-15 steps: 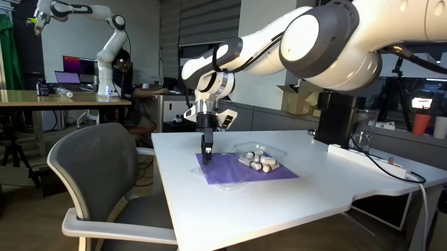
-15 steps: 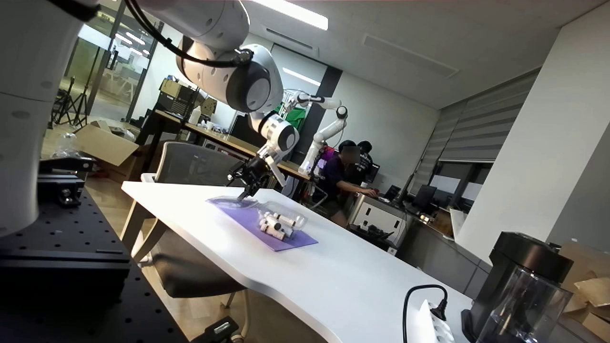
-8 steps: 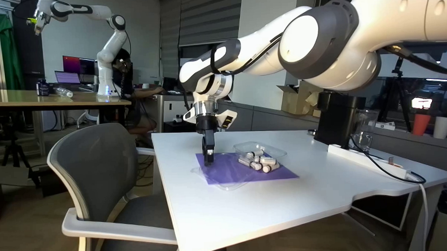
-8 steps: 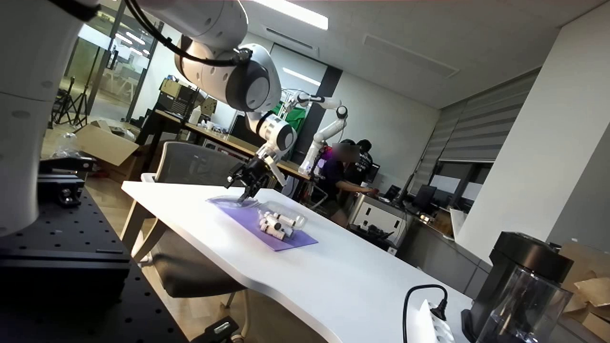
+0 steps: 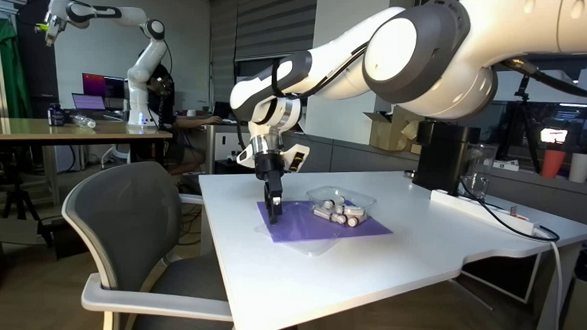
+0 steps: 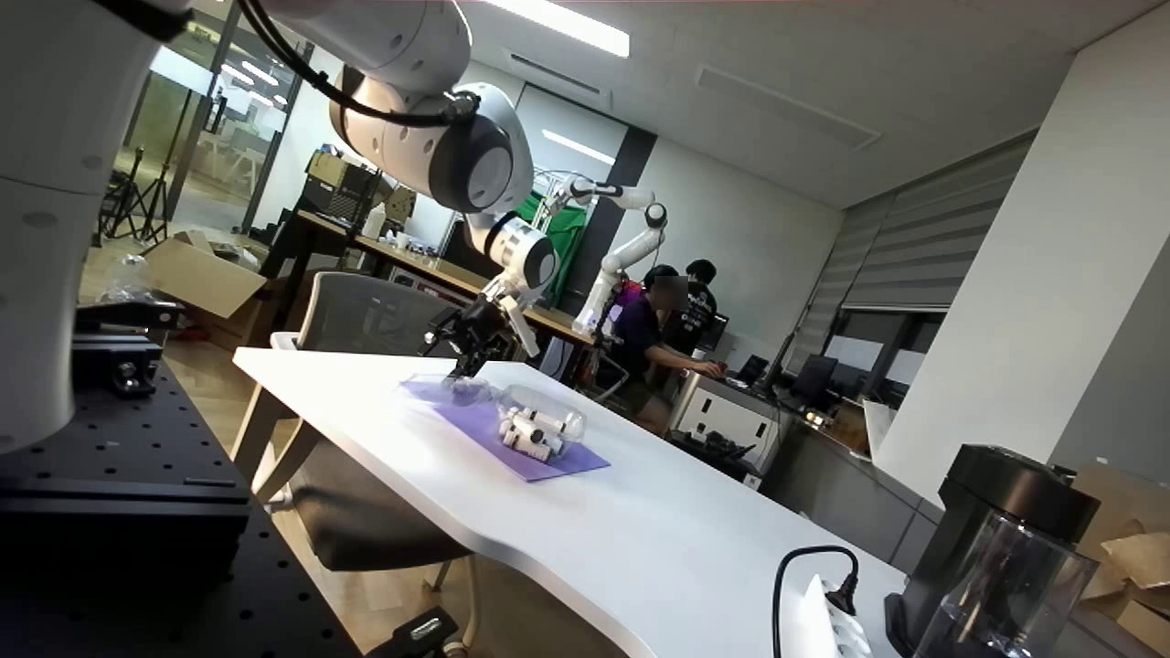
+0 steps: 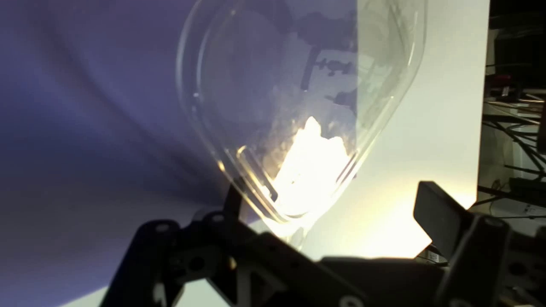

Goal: Take the bottle from the table and put it in the clear bowl then close the lid

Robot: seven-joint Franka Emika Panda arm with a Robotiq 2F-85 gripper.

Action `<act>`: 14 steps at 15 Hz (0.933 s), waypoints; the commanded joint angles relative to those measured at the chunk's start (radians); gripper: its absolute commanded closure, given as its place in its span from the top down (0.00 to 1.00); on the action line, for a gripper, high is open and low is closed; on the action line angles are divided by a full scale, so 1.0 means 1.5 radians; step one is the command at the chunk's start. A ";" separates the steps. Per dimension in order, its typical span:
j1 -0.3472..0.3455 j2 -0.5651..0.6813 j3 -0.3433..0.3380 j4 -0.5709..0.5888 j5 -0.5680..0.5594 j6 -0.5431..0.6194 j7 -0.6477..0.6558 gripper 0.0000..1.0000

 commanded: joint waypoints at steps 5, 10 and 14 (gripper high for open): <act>-0.014 0.000 0.017 0.017 0.008 -0.145 -0.010 1.00; -0.035 -0.003 0.030 0.025 0.019 -0.243 -0.046 1.00; -0.060 -0.005 0.046 0.034 0.046 -0.353 -0.078 1.00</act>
